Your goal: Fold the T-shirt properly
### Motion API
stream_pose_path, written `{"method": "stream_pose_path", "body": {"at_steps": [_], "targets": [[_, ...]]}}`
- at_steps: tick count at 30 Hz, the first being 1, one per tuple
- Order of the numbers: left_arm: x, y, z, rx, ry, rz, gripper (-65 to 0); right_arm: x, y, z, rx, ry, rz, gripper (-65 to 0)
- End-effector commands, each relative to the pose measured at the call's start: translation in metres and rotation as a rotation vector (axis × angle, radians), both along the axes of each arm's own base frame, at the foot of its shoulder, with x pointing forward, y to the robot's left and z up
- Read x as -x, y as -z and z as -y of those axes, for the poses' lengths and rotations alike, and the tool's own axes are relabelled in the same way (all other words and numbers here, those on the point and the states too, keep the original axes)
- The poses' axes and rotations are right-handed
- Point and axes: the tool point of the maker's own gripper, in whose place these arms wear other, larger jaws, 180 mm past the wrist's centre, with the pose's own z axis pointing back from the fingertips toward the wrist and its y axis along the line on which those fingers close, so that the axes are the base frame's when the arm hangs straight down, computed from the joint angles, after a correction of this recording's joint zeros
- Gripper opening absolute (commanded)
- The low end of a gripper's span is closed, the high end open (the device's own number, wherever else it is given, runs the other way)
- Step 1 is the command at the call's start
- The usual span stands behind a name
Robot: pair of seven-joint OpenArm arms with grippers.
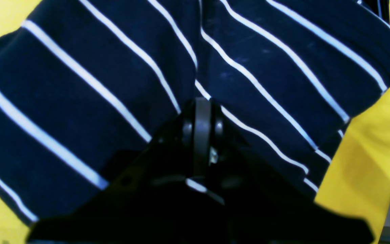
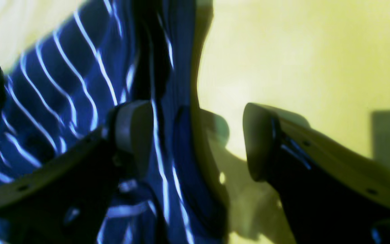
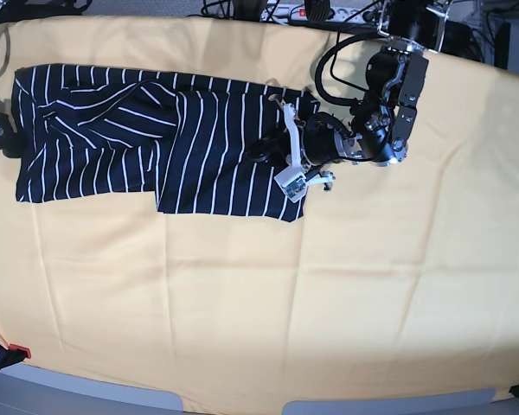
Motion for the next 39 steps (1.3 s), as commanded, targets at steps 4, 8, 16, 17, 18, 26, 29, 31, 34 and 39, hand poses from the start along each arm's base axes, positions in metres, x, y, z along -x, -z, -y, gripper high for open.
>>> {"method": "stream_pose_path", "body": {"at_steps": [4,8,16,17,18,26,29,31,34,39], "targets": [[-0.005,-0.010,0.002,0.014,0.004,0.027,-65.0,0.007,0.018,-0.023,-0.041,-0.029,-0.046,-21.3],[-0.005,-0.009,0.001,0.013,0.004,0.027,-65.0,0.011,0.027,-0.041,-0.065,-0.086,-0.086,-21.3],[-0.005,-0.009,0.001,0.011,0.004,0.028,-65.0,0.020,0.023,-0.091,-0.249,-0.235,-0.123,-21.3],[-0.005,-0.010,0.001,0.014,0.003,0.029,-65.0,0.018,0.021,-0.093,-0.262,-0.234,-0.112,-21.3],[-0.006,-0.010,0.001,0.016,0.002,0.031,-65.0,0.016,0.019,-0.094,-0.271,-0.233,-0.101,-21.3],[-0.006,-0.010,0.001,0.015,0.002,0.031,-65.0,0.014,0.006,-0.067,-0.199,-0.239,-0.108,-21.5],[-0.006,-0.010,0.001,0.016,0.002,0.032,-65.0,0.012,-0.004,-0.055,-0.175,-0.240,-0.100,-21.5],[-0.007,-0.011,0.001,0.017,0.002,0.034,-65.0,0.010,-0.009,-0.051,-0.169,-0.241,-0.093,-21.5],[-0.006,-0.011,0.001,0.017,0.002,0.034,-65.0,0.010,-0.008,-0.052,-0.172,-0.242,-0.093,-21.5],[-0.007,-0.011,0.001,0.017,0.002,0.034,-65.0,0.016,0.005,-0.071,-0.198,-0.289,-0.135,-21.5]]}}
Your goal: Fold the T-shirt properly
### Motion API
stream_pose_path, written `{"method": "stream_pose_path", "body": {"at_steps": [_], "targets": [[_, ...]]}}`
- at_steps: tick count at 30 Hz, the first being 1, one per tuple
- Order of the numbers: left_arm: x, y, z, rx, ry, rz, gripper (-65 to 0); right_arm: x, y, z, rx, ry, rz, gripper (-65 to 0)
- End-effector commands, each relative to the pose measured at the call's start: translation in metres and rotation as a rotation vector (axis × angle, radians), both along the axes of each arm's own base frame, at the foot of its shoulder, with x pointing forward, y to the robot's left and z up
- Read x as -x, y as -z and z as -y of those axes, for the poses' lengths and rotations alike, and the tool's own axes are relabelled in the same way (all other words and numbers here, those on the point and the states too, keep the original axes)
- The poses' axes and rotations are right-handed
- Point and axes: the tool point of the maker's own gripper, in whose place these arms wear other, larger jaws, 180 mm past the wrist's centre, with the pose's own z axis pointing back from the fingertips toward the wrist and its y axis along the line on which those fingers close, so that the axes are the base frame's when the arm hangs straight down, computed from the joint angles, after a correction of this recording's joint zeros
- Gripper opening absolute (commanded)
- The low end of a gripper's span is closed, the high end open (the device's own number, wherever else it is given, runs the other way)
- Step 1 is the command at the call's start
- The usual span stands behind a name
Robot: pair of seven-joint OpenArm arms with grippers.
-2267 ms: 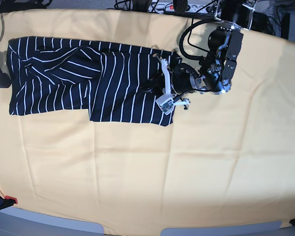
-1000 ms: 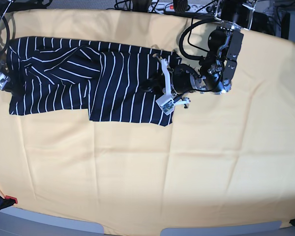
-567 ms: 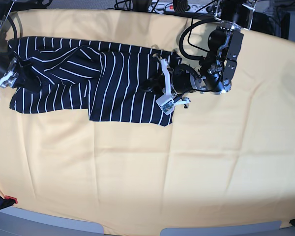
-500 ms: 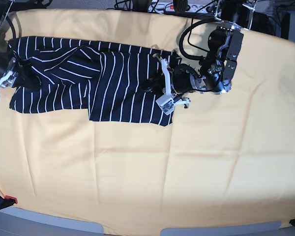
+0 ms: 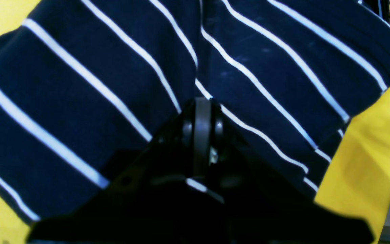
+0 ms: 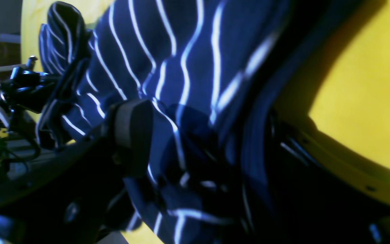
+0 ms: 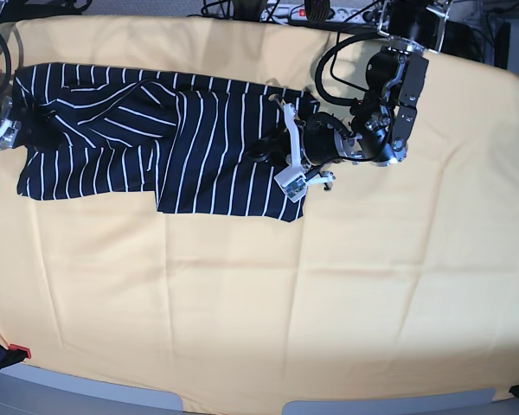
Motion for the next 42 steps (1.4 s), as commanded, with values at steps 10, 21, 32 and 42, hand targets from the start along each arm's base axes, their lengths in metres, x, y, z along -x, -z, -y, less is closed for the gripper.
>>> {"method": "stream_pose_path", "body": {"at_steps": [10,21,32,42], "targets": [[-0.006,-0.011,0.001,0.016,0.002,0.034,-65.0,0.022,0.023,-0.022,0.020,-0.124,-0.122,-21.8],[-0.021,-0.023,0.001,0.019,0.002,0.078,-65.0,0.013,0.003,0.010,0.115,-0.138,-0.104,-65.0],[-0.062,-0.066,-0.020,0.096,-0.074,0.135,-65.0,-0.040,-0.059,0.054,0.254,-0.128,0.033,-65.0],[-0.069,-0.053,-0.092,0.009,-0.224,0.115,-65.0,-0.068,-0.124,0.098,0.323,-0.003,0.204,-65.0]]}}
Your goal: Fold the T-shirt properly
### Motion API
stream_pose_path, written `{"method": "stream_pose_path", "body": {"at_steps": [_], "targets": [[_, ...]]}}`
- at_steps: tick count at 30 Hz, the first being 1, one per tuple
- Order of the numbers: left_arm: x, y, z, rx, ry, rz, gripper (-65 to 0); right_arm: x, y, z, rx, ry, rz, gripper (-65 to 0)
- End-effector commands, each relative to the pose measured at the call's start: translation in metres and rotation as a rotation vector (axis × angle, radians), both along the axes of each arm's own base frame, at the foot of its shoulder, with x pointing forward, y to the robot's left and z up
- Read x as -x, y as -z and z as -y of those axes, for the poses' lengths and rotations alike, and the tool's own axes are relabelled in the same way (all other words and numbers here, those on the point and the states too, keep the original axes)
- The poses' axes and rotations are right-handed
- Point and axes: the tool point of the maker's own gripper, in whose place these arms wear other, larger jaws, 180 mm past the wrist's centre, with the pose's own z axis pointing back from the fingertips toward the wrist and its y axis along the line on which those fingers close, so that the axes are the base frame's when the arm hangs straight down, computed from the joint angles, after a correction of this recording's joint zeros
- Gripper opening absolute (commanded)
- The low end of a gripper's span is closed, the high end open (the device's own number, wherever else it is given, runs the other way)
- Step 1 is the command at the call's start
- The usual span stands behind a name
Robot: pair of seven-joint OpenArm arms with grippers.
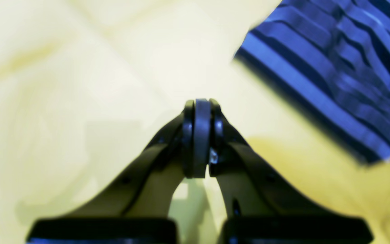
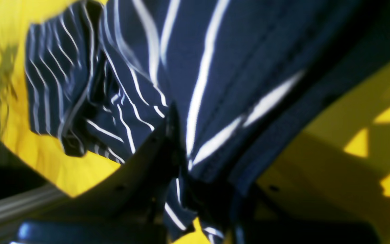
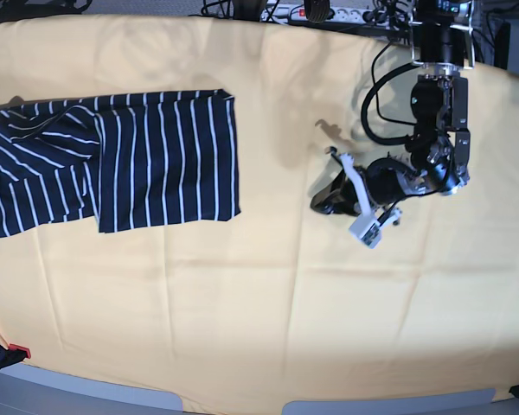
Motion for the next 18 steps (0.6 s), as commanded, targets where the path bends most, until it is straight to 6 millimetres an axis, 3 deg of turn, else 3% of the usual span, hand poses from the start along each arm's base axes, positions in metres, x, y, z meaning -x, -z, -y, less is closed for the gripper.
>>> {"method": "stream_pose_path", "body": {"at_steps": [1,6,9,18], "targets": [[-0.005,-0.013,-0.006,0.011,-0.003,0.044,-65.0,-0.010,-0.030,0.015,0.024,0.028,0.084,-65.0],[0.015,0.006,-0.019,-0.013,-0.012,-0.006,-65.0,-0.014,-0.062,0.031,0.024,0.104,0.188,-65.0],[0.026,0.014,-0.019,-0.001,-0.010,-0.025,-65.0,-0.019,-0.077,0.025,0.029,0.102,0.259,-65.0],[0.035,0.020,-0.016,0.011,-0.001,-0.044,-65.0,-0.030,-0.080,-0.072,0.005,-0.073,0.417,-65.0]]}}
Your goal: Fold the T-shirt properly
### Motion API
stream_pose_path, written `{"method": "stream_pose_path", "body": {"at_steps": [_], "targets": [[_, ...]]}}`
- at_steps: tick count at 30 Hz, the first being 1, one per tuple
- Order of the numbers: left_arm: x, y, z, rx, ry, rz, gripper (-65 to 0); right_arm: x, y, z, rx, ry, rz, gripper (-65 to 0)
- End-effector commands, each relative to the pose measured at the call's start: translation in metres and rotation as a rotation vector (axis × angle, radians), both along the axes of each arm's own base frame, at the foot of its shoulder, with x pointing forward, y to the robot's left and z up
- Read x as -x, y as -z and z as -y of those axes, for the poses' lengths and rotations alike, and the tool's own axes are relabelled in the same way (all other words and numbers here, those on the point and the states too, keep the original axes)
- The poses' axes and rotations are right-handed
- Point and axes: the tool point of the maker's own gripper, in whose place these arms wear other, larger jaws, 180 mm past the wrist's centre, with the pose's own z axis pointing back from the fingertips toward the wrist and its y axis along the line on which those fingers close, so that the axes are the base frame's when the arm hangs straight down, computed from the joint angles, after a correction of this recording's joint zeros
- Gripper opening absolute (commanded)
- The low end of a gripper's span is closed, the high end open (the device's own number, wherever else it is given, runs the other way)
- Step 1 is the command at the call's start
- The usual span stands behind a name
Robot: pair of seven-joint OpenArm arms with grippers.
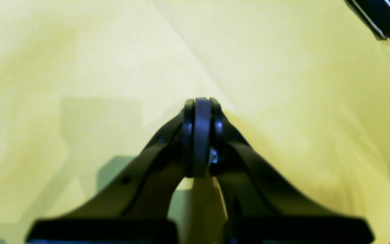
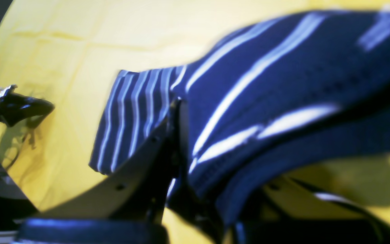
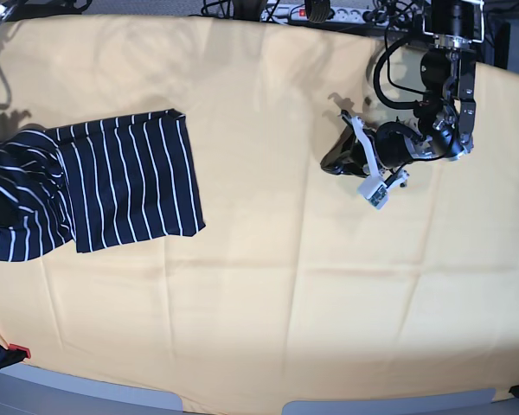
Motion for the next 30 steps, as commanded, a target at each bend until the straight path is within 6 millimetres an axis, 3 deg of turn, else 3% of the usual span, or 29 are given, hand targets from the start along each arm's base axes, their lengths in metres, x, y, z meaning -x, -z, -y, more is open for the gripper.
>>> {"method": "stream_pose_path", "body": {"at_steps": [1,11,18,20,27,28,30], "targets": [[-0.007,-0.014,0.002,0.026,0.003,0.046,-65.0,-0.004,-0.021,-0.008,0.008,-0.027,0.078,-65.0],[-0.007,-0.015,0.002,0.031,0.003,0.046,-65.0,0.013,-0.002,-0.117,-0.025,-0.262,0.132,-65.0],[-0.007,-0.019,0.006,0.067,0.004,0.042,-65.0,0.008,0.005,-0.193,-0.139,-0.440,0.134,-65.0],[-0.007,-0.019,0.006,0.070,0.004,0.042,-65.0,0.007,0.004,-0.210,-0.158,-0.483,0.136,-65.0],[-0.004,-0.015,0.005,0.051,0.012,0.022,-65.0,0.009,0.044,-0.242,-0.021,-0.546,0.026,-65.0],[-0.004,-0.015,0.005,0.050,0.012,0.021,-65.0,0.011,0.046,-0.245,-0.018,-0.558,0.021,-63.4],[-0.004,-0.015,0.005,0.051,0.012,0.021,-65.0,0.012,0.046,-0.250,-0.021,-0.577,0.020,-43.3]]}}
